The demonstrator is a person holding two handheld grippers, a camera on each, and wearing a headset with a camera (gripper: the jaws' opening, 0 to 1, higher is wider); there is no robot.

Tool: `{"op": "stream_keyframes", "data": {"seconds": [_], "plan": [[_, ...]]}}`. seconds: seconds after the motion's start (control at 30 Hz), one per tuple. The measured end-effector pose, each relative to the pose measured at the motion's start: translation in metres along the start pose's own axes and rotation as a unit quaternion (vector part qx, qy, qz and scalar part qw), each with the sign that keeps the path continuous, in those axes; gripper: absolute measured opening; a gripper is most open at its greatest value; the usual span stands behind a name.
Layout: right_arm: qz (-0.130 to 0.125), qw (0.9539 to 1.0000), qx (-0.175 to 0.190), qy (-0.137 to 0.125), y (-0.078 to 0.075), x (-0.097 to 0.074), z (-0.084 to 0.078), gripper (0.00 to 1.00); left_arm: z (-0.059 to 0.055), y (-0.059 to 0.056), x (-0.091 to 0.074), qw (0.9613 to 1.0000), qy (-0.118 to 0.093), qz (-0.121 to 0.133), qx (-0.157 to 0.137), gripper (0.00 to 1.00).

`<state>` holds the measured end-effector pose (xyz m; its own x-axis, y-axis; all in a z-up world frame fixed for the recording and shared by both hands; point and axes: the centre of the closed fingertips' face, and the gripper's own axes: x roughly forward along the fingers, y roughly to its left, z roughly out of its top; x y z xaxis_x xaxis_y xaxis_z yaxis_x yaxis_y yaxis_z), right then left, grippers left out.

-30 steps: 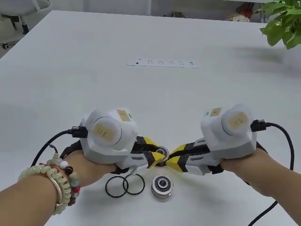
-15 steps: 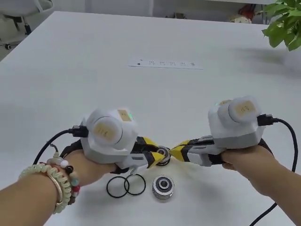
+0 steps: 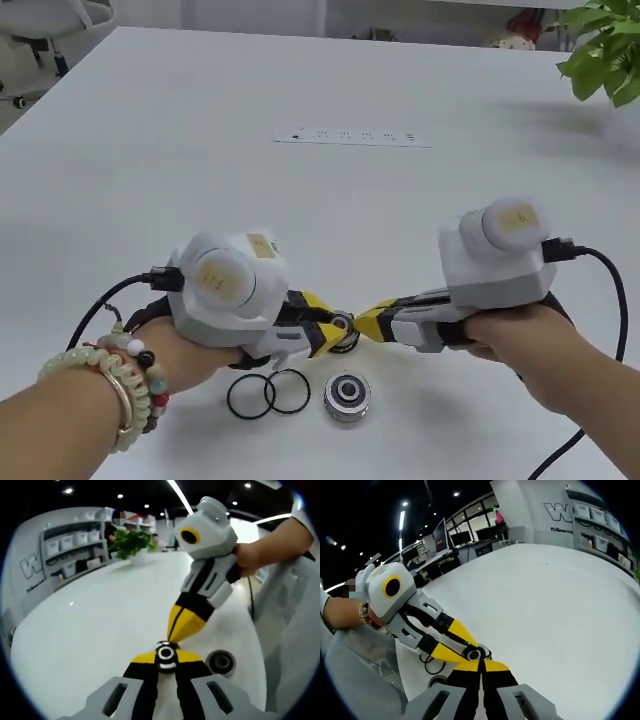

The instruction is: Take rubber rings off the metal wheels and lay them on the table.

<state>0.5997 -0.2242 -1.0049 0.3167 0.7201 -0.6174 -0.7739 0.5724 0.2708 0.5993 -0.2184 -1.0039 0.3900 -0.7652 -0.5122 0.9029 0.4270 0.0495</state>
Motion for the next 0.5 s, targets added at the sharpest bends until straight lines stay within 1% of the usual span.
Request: {"op": "stream_keyframes", "data": {"seconds": [0.17, 0.2, 0.23, 0.27, 0.3, 0.33, 0.37, 0.4, 0.43, 0.47, 0.5], "plan": [[0.012, 0.9999, -0.004, -0.008, 0.006, 0.0, 0.004, 0.0, 0.0, 0.0, 0.0, 1.0, -0.001, -0.001, 0.0, 0.13], [0.024, 0.9996, -0.003, -0.012, 0.011, 0.001, 0.006, 0.0, 0.0, 0.0, 0.0, 1.0, -0.001, 0.0, -0.001, 0.13], [0.037, 0.999, -0.004, -0.022, 0.017, 0.001, 0.011, 0.0, 0.0, 0.0, 0.0, 1.0, -0.001, 0.001, -0.001, 0.13], [0.045, 0.9961, -0.002, -0.075, 0.022, -0.001, 0.032, 0.0, 0.0, 0.0, 0.0, 1.0, 0.0, 0.001, -0.001, 0.13], [0.039, 0.9978, 0.005, -0.054, 0.021, -0.002, 0.029, 0.0, 0.0, 0.0, 0.0, 1.0, -0.001, 0.001, -0.003, 0.13], [0.03, 0.9989, 0.001, -0.038, 0.019, 0.0, 0.025, 0.0, 0.0, 0.0, 0.0, 1.0, -0.001, 0.002, -0.004, 0.13], [0.031, 0.9983, -0.017, -0.047, 0.018, 0.001, 0.023, 0.0, 0.0, 0.0, 0.0, 1.0, -0.002, 0.002, -0.003, 0.13], [0.036, 0.9983, -0.006, -0.045, 0.018, 0.001, 0.02, 0.0, 0.0, 0.0, 0.0, 1.0, -0.002, 0.003, -0.003, 0.13], [0.035, 0.9984, 0.014, -0.041, 0.016, -0.001, 0.018, 0.0, 0.0, 0.0, 0.0, 1.0, -0.002, 0.004, 0.001, 0.13], [0.03, 0.9984, 0.013, -0.047, 0.012, -0.002, 0.02, 0.0, 0.0, 0.0, 0.0, 1.0, -0.003, 0.004, 0.001, 0.13], [0.027, 0.9981, 0.022, -0.05, 0.01, -0.004, 0.021, 0.0, 0.0, 0.0, 0.0, 1.0, -0.003, 0.004, -0.001, 0.13]]}}
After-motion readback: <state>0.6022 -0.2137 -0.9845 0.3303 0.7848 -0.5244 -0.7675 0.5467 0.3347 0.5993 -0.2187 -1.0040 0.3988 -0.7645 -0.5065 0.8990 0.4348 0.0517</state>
